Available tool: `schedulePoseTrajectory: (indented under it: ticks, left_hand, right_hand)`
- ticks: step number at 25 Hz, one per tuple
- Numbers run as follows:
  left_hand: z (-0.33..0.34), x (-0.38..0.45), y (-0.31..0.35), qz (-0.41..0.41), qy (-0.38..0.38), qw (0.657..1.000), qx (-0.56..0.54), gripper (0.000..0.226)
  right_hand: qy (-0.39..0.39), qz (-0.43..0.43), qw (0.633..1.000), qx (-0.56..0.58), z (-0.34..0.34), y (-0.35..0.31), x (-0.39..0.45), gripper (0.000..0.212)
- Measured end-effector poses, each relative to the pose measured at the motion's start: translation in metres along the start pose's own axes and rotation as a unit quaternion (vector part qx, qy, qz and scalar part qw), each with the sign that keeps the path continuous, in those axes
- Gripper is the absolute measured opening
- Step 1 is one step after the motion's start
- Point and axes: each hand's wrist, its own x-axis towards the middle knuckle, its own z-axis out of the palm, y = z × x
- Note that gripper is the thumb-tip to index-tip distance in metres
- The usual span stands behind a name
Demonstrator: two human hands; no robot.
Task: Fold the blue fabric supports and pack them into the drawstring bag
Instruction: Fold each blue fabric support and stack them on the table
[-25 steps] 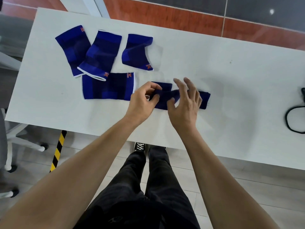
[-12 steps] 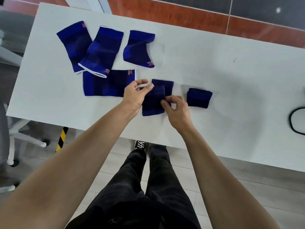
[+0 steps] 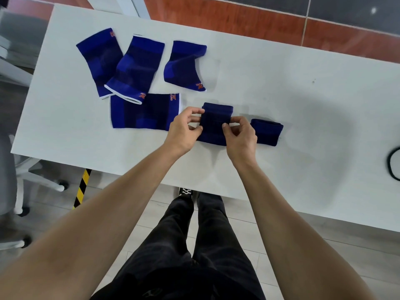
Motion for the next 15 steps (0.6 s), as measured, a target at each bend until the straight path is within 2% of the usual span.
schedulePoseTrajectory:
  ticks: [5,11,15]
  left_hand:
    - [0.006,0.002,-0.007,0.014,-0.01,0.997,0.078,0.038]
    - [0.016,0.004,-0.012,0.049,0.026,0.993,0.103,0.04]
    - [0.016,0.003,-0.018,0.034,0.045,0.995,0.076,0.04]
  right_hand:
    - [0.017,0.007,0.999,-0.036,0.005,0.006,0.006,0.014]
    - [0.038,-0.014,0.998,-0.057,0.012,0.01,0.005,0.013]
    - [0.039,-0.015,0.996,-0.077,0.016,0.009,0.008,0.014]
